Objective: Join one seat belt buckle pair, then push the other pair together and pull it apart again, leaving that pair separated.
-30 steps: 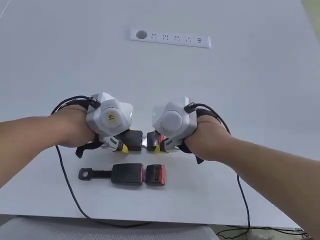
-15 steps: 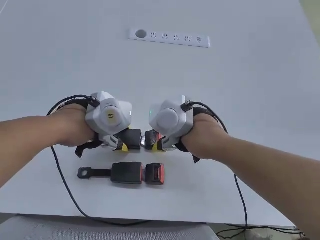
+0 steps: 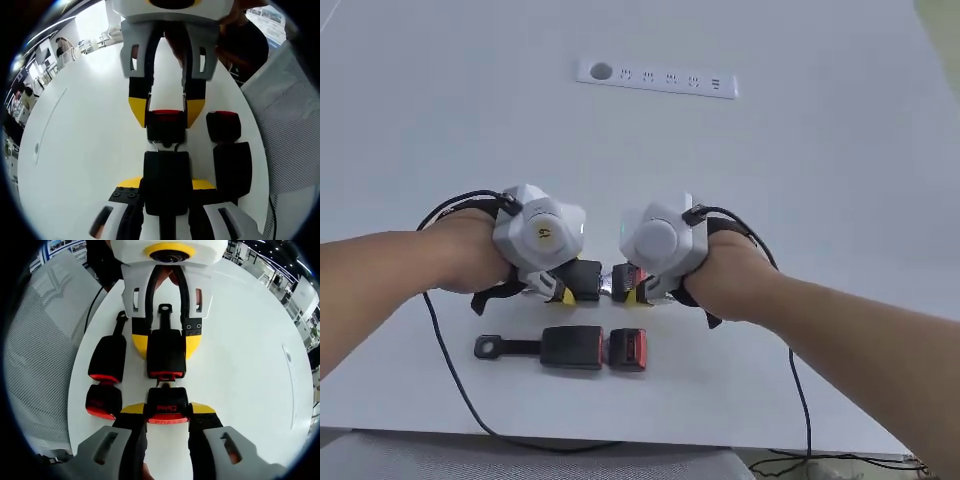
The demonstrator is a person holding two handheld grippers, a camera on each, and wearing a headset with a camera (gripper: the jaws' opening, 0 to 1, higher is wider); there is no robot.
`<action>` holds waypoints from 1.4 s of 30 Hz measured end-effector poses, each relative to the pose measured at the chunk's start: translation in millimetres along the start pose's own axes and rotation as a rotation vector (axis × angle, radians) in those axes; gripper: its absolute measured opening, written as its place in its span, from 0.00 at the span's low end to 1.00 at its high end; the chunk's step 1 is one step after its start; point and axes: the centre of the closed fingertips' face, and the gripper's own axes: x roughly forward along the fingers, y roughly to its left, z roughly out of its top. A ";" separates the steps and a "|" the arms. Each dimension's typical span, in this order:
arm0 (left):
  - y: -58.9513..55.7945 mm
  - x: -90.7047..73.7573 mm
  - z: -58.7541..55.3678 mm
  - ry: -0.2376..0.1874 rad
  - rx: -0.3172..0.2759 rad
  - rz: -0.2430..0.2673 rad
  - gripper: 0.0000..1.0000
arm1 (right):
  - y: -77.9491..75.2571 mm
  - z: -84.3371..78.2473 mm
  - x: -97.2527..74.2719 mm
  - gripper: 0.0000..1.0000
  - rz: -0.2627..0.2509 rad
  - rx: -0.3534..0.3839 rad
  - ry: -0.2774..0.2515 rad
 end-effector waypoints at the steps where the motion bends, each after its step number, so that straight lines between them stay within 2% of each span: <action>1: 0.0 0.0 0.0 0.002 0.000 0.000 0.34 | -0.1 -0.9 -0.5 0.29 0.000 0.000 0.003; 4: -0.2 -0.2 0.0 0.003 0.002 0.000 0.34 | -0.3 -5.2 -2.4 0.29 -0.001 0.002 0.009; 9: 0.4 -0.3 0.1 -0.003 0.005 -0.007 0.34 | -0.1 -7.2 -2.2 0.30 -0.001 0.046 -0.011; 13: 0.5 0.0 -0.5 -0.003 0.007 -0.004 0.34 | 2.5 -8.5 -3.7 0.30 -0.002 0.030 -0.016; 18: 0.9 0.6 -1.1 -0.004 0.004 -0.002 0.34 | 1.7 -18.5 -6.2 0.31 -0.007 0.023 -0.013; 24: 0.5 0.2 -0.6 -0.006 0.001 -0.001 0.34 | 2.5 -37.8 -14.1 0.31 -0.011 0.023 -0.001; 35: 2.4 2.4 -1.6 -0.010 -0.005 0.008 0.34 | 4.8 -87.4 -37.6 0.31 -0.036 0.069 0.022; 42: 1.4 1.9 -0.8 -0.005 -0.015 0.013 0.35 | 5.8 -111.1 -48.8 0.31 -0.046 0.062 0.059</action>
